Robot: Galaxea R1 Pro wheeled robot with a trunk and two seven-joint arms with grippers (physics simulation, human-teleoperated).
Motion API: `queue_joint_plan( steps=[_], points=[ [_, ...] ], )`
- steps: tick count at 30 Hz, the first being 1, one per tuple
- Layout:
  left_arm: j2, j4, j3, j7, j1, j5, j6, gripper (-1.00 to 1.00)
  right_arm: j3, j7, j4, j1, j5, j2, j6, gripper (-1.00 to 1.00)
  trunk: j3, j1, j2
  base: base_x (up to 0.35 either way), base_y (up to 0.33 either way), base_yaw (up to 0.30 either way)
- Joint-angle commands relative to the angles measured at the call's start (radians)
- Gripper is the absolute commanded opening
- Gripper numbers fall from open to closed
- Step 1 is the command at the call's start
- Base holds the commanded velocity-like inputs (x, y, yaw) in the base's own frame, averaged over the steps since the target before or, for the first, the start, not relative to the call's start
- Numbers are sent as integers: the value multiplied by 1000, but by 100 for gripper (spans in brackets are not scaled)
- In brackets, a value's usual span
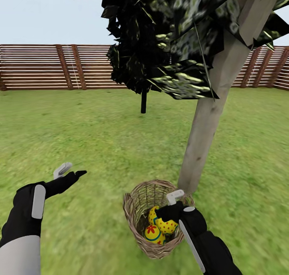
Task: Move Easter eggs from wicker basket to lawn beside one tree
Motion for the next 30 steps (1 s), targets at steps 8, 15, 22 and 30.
queue_joint_plan(
  steps=[8, 15, 22, 30],
  points=[
    [0, -1, -3, -18, -1, -7, 7, 100, 6, -7, 30, -16, 17, 2, 6, 100, -1, 0, 0, 173, 0, 26],
    [0, -4, 2, -49, -1, -7, 9, 100, 11, -85, 206, -139, 22, 66, 36, 100, -1, 0, 0, 270, 0, 1],
    [0, -4, 1, -57, -1, -7, 9, 100, 12, -108, 358, -254, 16, 88, 45, 100, -1, 0, 0, 34, 0, 0],
    [0, -3, 1, -58, -1, -7, 9, 100, 8, -109, 615, -345, 9, 93, 45, 100, -7, 7, -14, 0, 0, 0]
  ],
)
